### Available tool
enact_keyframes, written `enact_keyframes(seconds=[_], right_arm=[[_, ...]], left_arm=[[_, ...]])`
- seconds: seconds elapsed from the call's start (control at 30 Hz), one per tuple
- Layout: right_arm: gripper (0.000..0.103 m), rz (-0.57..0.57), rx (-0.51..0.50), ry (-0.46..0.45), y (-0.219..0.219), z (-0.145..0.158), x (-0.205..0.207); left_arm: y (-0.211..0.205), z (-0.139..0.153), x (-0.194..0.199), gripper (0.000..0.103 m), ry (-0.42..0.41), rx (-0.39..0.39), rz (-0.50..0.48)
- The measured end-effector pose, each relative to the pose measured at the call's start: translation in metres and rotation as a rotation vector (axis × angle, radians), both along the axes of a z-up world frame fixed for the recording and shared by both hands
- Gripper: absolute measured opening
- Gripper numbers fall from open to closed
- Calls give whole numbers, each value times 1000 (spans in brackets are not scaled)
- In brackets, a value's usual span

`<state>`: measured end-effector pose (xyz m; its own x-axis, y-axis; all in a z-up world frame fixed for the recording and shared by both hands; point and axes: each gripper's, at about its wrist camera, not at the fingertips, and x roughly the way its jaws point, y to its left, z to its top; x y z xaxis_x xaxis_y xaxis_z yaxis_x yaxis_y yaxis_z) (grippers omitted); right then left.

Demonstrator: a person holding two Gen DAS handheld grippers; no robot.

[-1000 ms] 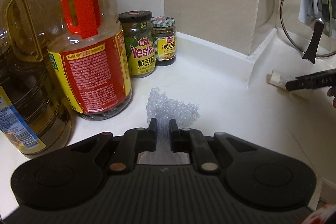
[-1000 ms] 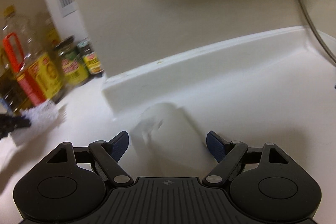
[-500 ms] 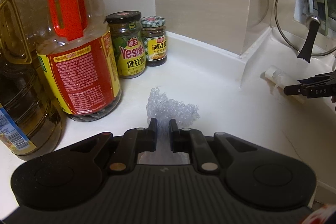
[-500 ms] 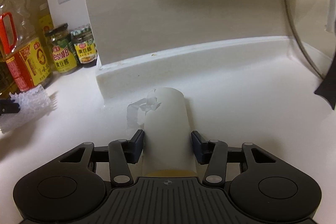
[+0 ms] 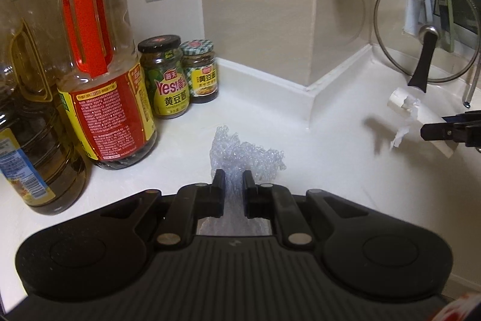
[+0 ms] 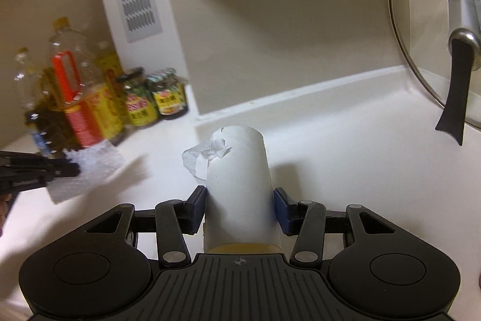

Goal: Collect trash
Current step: 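Grasp the bubble wrap with the left gripper while the right grasps the paper towel roll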

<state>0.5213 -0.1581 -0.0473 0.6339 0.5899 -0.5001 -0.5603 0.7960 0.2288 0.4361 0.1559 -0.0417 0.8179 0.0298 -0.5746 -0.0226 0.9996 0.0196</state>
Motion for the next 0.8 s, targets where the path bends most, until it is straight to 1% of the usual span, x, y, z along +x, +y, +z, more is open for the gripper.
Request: enact_keyframes(seconds=[0.2, 0.5, 0.6, 0.8], right_arm=[[48, 49, 43, -27, -19, 18, -47], [48, 112, 111, -38, -49, 37, -125], [48, 133, 139, -28, -55, 41, -151], [48, 139, 200, 28, -60, 37, -195]], left_arm=[[-27, 16, -37, 10, -27, 0, 10], [-71, 34, -115, 10, -70, -9, 24], [-84, 38, -142, 10, -81, -17, 24], [-97, 39, -196, 10, -86, -51, 37]])
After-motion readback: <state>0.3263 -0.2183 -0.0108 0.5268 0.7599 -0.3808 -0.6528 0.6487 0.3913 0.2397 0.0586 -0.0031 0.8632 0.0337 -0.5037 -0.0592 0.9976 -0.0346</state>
